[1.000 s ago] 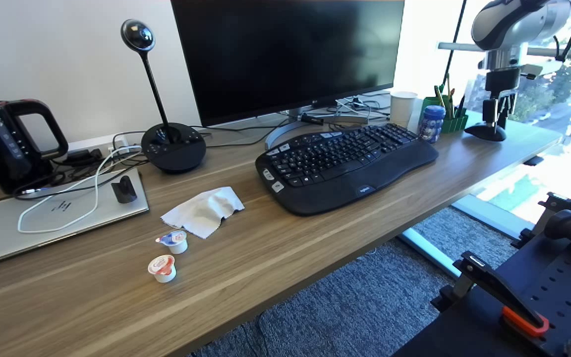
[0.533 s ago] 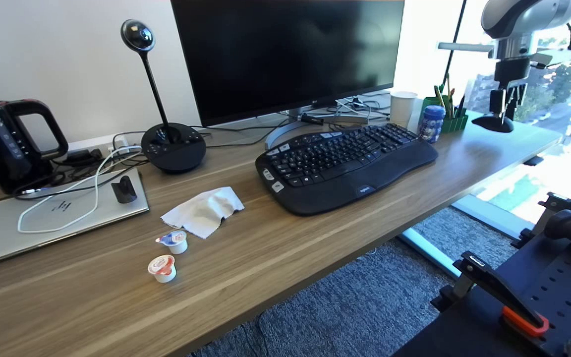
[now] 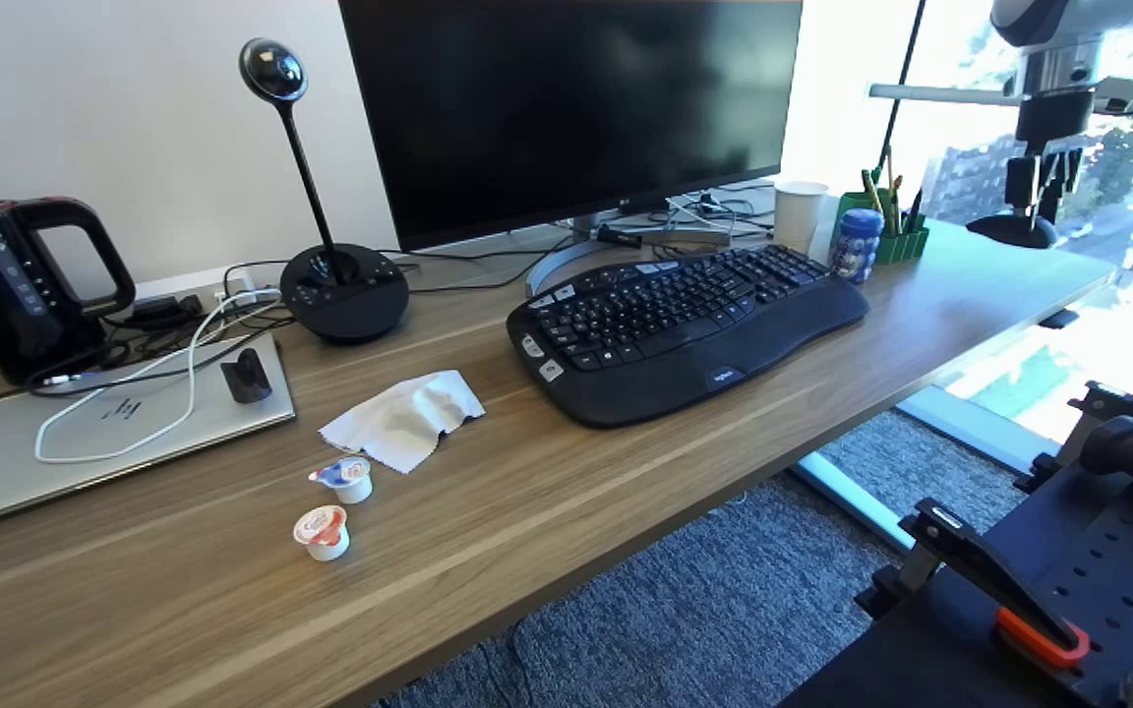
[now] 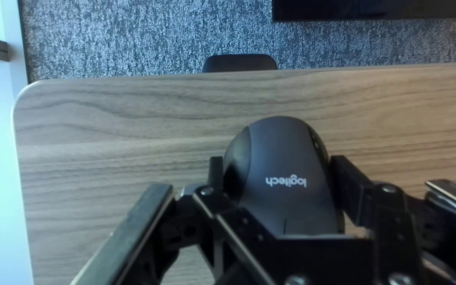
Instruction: Move the mouse to the left side of the table.
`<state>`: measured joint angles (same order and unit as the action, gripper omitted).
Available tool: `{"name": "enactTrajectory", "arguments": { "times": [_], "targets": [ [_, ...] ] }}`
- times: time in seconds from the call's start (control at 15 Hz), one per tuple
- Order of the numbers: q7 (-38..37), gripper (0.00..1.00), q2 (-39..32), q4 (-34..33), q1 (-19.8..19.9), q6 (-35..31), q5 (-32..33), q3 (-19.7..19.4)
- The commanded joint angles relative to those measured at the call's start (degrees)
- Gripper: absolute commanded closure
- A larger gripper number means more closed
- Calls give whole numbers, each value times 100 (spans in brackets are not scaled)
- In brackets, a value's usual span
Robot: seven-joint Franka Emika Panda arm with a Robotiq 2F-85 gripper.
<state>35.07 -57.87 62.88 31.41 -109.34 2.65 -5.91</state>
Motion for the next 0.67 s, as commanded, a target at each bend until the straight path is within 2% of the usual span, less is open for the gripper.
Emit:
{"name": "enactTrajectory", "arguments": {
  "times": [0.0,0.6],
  "targets": [
    [26,58,586,739,30,-62,-48,11],
    [-70,58,1137,1658,-115,-305,82,-31]
  ]
}}
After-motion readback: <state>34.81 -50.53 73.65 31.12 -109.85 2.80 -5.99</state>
